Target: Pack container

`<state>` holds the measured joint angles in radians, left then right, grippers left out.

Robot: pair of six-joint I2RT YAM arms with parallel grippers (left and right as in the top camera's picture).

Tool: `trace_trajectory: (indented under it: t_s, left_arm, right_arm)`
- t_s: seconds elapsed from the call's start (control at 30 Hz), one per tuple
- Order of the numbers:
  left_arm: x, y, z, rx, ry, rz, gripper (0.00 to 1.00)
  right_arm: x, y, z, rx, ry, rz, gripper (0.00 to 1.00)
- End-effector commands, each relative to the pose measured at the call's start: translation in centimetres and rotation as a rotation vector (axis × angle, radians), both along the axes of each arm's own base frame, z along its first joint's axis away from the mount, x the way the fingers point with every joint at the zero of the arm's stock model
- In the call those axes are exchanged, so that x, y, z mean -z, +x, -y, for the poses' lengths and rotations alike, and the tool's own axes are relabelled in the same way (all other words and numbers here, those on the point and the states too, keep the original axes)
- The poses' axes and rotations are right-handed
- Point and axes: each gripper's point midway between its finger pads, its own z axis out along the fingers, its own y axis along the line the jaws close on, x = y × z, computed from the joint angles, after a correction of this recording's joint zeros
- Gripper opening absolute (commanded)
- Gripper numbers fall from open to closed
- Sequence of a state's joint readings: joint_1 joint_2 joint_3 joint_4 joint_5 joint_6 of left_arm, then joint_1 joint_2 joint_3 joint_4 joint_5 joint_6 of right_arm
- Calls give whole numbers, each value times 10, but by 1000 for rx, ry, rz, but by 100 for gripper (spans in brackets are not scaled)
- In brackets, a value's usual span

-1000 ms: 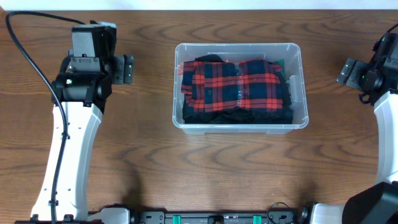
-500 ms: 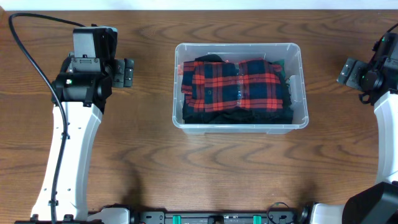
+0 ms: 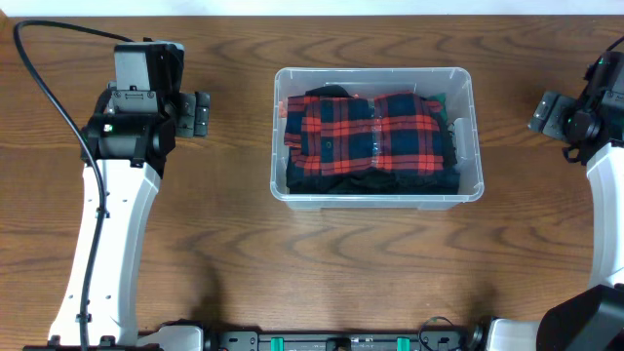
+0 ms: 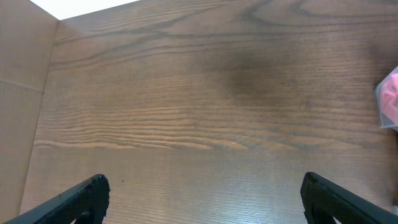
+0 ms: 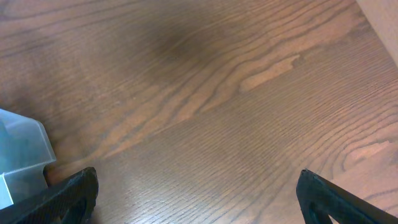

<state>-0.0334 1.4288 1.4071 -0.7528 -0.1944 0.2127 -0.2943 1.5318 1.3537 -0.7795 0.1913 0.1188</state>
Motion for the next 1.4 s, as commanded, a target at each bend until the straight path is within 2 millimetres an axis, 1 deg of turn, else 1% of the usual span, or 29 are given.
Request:
trace_trajectory:
  t_s: [0.0, 0.07, 0.13, 0.27, 0.4, 0.47, 0.5, 0.63, 0.77, 0.83, 0.87, 0.9, 1.0, 1.1, 1.17, 1.23, 1.3, 1.37]
  left_arm:
    - [-8, -1, -3, -14, 2, 19, 98]
    - [-8, -1, -3, -14, 2, 19, 98]
    - [-8, -1, -3, -14, 2, 19, 98]
    - [-8, -1, -3, -14, 2, 19, 98]
    - [-8, -1, -3, -14, 2, 19, 98]
    - [-8, -1, -3, -14, 2, 19, 98]
    - [-8, -1, -3, -14, 2, 19, 98]
    - [-8, -1, -3, -14, 2, 19, 98]
    - [-8, -1, -3, -14, 2, 19, 98]
    - [-8, -1, -3, -14, 2, 19, 98]
    - [-8, -1, -3, -14, 2, 19, 98]
    - [-8, -1, -3, -14, 2, 19, 98]
    - [-8, -1, -3, -14, 2, 19, 98]
    - [-8, -1, -3, -14, 2, 19, 98]
    - [-8, -1, -3, -14, 2, 19, 98]
    - [-8, -1, -3, -14, 2, 19, 98]
    - [-8, -1, -3, -14, 2, 19, 98]
    - [-8, -1, -3, -14, 2, 19, 98]
  right_arm:
    - [1, -2, -3, -5, -2, -6, 99]
    - [-9, -4, -11, -25, -7, 13, 99]
    - [-24, -6, -25, -57, -16, 47, 99]
    - [-63, -11, -56, -135, -38, 151, 99]
    - [-100, -22, -89, -220, -51, 259, 99]
    - [-123, -33, -107, -267, -56, 332, 99]
    - [-129, -37, -111, -279, -57, 351, 99]
    - [-168, -64, -136, -354, -57, 480, 99]
    - [-202, -96, -150, -406, -54, 606, 99]
    - [-217, -116, -152, -422, -52, 674, 99]
    - [-226, -129, -152, -426, -53, 713, 99]
    - [-229, -135, -152, -428, -53, 727, 99]
    - [-234, -164, -150, -439, -50, 766, 99]
    - [-230, -191, -149, -459, -43, 782, 99]
    - [-224, -204, -148, -466, -39, 783, 99]
    - [-215, -212, -149, -481, -30, 780, 99]
    - [-204, -217, -150, -488, -24, 777, 99]
    - [-189, -220, -152, -500, -17, 766, 99]
